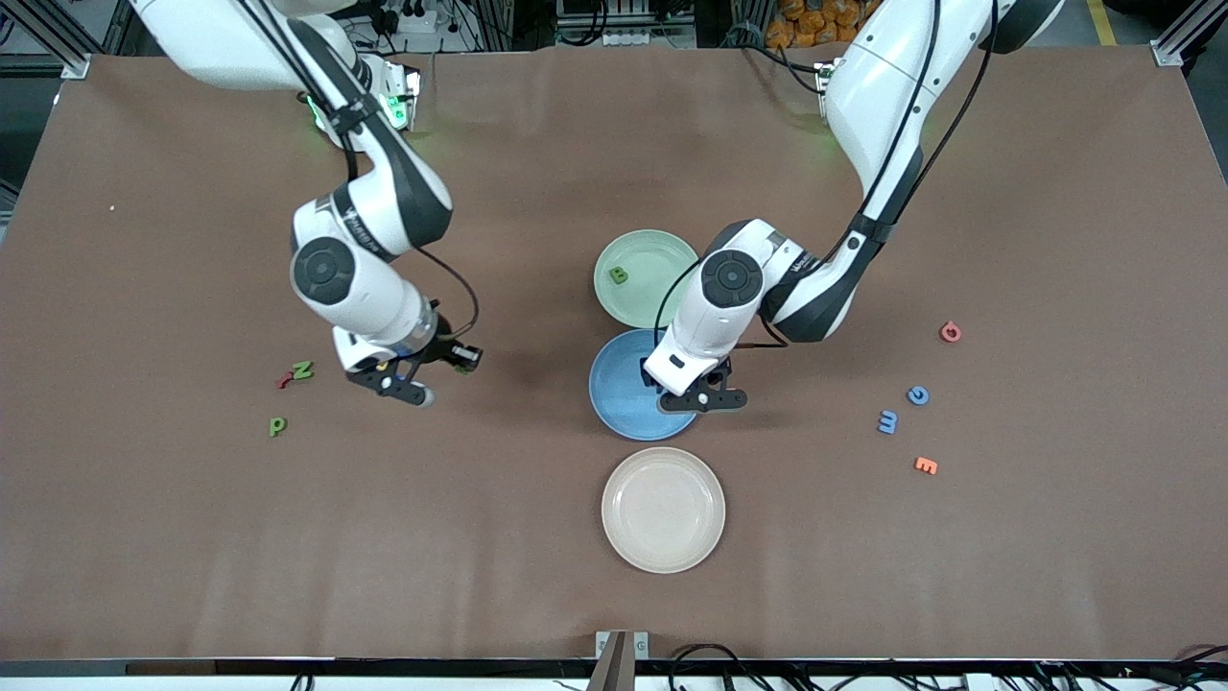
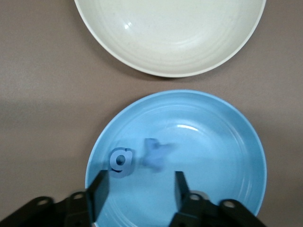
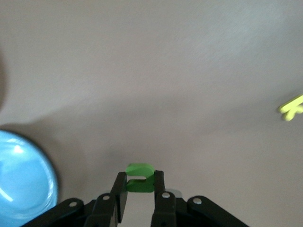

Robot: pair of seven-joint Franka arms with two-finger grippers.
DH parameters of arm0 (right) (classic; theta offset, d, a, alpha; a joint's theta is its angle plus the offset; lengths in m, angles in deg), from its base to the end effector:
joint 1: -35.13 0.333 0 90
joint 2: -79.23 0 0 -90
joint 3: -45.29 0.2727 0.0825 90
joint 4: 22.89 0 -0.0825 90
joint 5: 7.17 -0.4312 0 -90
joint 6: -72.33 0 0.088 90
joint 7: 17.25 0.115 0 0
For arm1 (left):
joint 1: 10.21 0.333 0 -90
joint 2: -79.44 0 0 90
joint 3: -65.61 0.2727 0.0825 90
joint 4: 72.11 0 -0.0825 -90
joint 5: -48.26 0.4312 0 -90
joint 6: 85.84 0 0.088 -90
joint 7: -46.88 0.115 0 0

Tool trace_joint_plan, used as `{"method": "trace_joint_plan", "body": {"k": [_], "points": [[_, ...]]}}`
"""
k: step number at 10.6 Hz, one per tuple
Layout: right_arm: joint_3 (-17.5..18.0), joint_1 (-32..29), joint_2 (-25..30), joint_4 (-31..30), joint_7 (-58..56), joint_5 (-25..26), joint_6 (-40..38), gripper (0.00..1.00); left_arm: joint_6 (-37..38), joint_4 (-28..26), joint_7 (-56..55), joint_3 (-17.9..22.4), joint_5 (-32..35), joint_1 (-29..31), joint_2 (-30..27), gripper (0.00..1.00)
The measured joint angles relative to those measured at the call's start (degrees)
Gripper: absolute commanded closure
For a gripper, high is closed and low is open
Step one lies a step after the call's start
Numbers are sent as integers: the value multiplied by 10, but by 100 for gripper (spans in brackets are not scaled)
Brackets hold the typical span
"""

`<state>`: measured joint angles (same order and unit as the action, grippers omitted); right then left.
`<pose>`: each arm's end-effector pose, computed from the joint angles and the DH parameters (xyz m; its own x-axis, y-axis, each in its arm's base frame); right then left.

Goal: Sort letters by color into matching plates
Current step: 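Release the X into the blue plate while the right gripper carries u, then release the u onto the green plate while the left gripper reaches blue G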

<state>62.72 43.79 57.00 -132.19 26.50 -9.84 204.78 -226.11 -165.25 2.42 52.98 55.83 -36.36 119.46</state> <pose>0.5830 0.2847 0.2278 0.9337 -0.3484 -0.0824 -0.3565 -0.9257 -0.1265 0.5640 -0.4373 0.1610 0.9950 0.0682 0.0723 0.0582 -0.9896 0.1315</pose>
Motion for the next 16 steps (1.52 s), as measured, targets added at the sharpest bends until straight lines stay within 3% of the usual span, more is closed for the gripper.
{"method": "trace_joint_plan", "body": {"k": [3,7,13,16], "points": [[44,14,6,0,82,0,14,100,25,1,0,7,0,6,-1,0],[54,80,5,-2,193,2,48,100,48,-3,63,16,0,80,-10,0],[70,175,-23,-10,352,73,92,100,54,-68,255,16,0,197,-53,0],[71,203,-68,-12,406,122,133,100,54,-119,276,16,0,240,-85,0]]}}
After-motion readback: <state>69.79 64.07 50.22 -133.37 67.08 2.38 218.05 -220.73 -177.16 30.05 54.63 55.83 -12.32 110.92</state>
